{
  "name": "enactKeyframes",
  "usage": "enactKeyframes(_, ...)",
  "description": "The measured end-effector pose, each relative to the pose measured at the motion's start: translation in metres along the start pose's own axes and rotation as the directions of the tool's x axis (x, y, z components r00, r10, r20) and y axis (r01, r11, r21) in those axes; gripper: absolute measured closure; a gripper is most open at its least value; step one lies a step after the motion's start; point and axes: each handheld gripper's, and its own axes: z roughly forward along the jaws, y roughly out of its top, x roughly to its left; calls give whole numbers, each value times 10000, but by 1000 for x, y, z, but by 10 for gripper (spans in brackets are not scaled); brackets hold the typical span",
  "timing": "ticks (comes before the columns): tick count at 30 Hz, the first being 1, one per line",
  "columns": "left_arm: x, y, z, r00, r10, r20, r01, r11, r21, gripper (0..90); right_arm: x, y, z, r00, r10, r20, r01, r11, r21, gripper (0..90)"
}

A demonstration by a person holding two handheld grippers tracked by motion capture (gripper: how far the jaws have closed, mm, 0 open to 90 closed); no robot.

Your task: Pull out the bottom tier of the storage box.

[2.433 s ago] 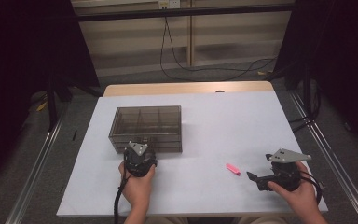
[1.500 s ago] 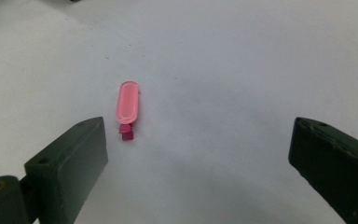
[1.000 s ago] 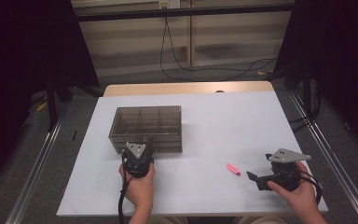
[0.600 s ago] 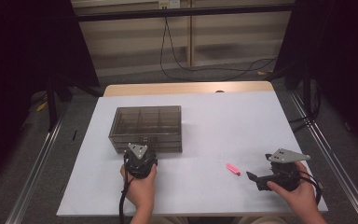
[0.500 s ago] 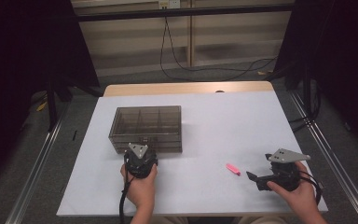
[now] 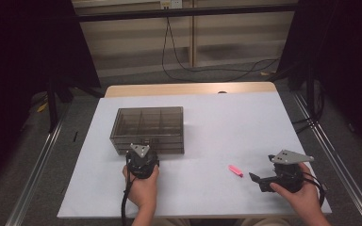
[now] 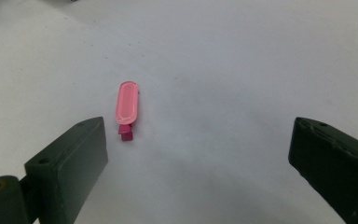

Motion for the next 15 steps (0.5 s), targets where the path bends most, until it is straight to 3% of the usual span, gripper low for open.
enactKeyframes(6,0,-1,-1,10000,-89,21,90,10000,-38,557,-1,0,0,10000,-11,21,11,10000,-16,43)
enactKeyframes(15,-1,-1,-4,9999,116,-22,-117,9998,-146,563,-1,0,1,10000,-16,31,16,10000,-5,43)
